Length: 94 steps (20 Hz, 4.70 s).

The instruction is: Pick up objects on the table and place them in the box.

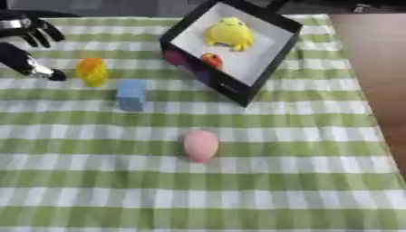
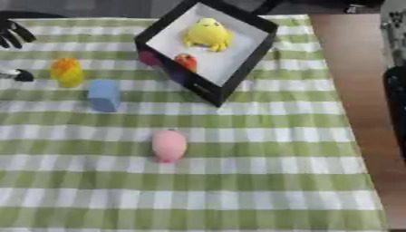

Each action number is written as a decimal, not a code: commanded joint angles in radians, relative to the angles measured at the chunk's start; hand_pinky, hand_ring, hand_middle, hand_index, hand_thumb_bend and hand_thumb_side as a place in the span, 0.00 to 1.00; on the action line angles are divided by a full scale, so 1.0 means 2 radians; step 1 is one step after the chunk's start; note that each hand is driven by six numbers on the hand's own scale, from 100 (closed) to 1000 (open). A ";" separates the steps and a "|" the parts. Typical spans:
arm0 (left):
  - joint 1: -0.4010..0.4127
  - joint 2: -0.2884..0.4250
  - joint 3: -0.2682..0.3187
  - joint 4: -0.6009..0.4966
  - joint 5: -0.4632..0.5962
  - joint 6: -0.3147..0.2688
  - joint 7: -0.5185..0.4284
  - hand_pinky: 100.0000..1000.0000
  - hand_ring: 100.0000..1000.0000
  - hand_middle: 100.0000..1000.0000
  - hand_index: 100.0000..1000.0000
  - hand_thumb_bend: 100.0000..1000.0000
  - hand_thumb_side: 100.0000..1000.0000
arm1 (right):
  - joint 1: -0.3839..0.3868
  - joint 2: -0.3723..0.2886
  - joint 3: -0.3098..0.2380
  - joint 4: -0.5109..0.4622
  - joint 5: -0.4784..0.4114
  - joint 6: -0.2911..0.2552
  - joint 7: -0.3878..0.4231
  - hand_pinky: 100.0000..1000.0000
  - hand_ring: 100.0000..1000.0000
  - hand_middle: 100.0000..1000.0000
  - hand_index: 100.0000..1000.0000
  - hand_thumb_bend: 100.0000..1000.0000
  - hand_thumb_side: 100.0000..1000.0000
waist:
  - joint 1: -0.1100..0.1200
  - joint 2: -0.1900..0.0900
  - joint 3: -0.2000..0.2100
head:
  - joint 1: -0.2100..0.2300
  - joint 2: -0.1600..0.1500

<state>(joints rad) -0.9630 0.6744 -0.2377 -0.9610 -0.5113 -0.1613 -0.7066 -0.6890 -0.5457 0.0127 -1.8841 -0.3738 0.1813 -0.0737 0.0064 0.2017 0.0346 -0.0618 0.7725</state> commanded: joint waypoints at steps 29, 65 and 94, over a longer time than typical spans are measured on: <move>-0.055 -0.073 0.059 0.127 -0.198 0.021 0.094 0.73 0.72 0.72 0.79 0.38 0.11 | -0.019 0.002 0.003 -0.001 0.009 0.006 0.014 0.97 0.79 0.83 0.83 0.14 0.23 | -0.006 0.021 -0.028 | 0.036 -0.001; -0.130 -0.184 0.068 -0.001 -0.326 0.033 0.207 0.65 0.62 0.61 0.57 0.21 0.00 | -0.058 0.041 0.026 -0.015 0.015 0.005 0.025 0.97 0.80 0.83 0.83 0.14 0.21 | 0.020 0.014 -0.099 | 0.122 -0.014; -0.115 -0.224 0.100 0.084 -0.398 0.046 0.292 0.74 0.74 0.79 0.90 0.59 0.21 | -0.062 0.060 0.039 -0.005 0.019 0.016 0.049 0.97 0.79 0.82 0.83 0.14 0.22 | 0.021 0.020 -0.118 | 0.121 -0.014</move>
<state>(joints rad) -1.1756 0.2098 -0.0459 -0.7707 -1.3130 -0.0741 -0.1359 -0.7997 -0.4145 0.0934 -1.8896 -0.3389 0.2140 0.0206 0.0492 0.2482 -0.2008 0.1867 0.7390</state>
